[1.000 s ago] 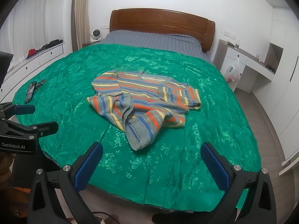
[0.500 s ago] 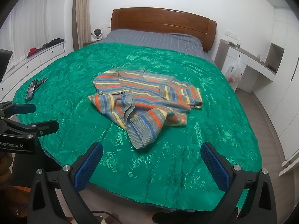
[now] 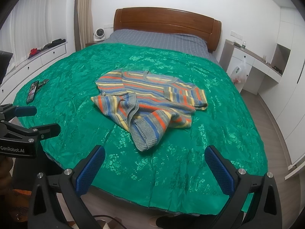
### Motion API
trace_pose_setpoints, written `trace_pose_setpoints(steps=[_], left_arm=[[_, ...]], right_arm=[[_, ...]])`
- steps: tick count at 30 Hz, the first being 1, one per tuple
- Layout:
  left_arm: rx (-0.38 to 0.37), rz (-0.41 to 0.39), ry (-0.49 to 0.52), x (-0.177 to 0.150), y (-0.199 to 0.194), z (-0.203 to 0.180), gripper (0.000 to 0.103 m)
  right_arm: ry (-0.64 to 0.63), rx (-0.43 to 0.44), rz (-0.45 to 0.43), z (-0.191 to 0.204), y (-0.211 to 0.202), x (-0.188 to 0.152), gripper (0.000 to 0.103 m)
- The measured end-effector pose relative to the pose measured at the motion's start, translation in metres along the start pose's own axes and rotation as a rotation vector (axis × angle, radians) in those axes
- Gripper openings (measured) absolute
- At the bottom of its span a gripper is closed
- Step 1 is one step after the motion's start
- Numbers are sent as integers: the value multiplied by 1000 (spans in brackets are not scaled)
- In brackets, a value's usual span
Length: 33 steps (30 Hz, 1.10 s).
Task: Fold small clothes
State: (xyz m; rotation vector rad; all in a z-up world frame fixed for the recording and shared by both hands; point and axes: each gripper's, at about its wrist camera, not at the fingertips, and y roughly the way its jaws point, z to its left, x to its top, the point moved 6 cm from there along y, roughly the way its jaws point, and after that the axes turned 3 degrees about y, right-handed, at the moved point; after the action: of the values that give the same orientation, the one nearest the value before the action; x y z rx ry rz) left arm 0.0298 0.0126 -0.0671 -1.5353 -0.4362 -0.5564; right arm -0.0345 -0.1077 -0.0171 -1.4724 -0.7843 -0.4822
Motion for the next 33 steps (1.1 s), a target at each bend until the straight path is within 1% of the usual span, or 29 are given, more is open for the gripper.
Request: trace_pose_setpoints(steps=[7,12,17,19,33], left_arm=[[1,-1,-3,-1,0,0,103],[3,-6,-26,-4,1,11,103],[10,29,-66,-7,11,24,103],[15,28,-72,-6,11,26,103],[67,19,-52,-3,11,29,103]], right_arm=[[1,0,1,1,0,-1,103],[4,-1,-3,1,0,-1,103],[46,-13,21,-14,7,-4,103],[60,-14,28,-18,10,-6,103],[43,-4,47,-12,16,-2,103]])
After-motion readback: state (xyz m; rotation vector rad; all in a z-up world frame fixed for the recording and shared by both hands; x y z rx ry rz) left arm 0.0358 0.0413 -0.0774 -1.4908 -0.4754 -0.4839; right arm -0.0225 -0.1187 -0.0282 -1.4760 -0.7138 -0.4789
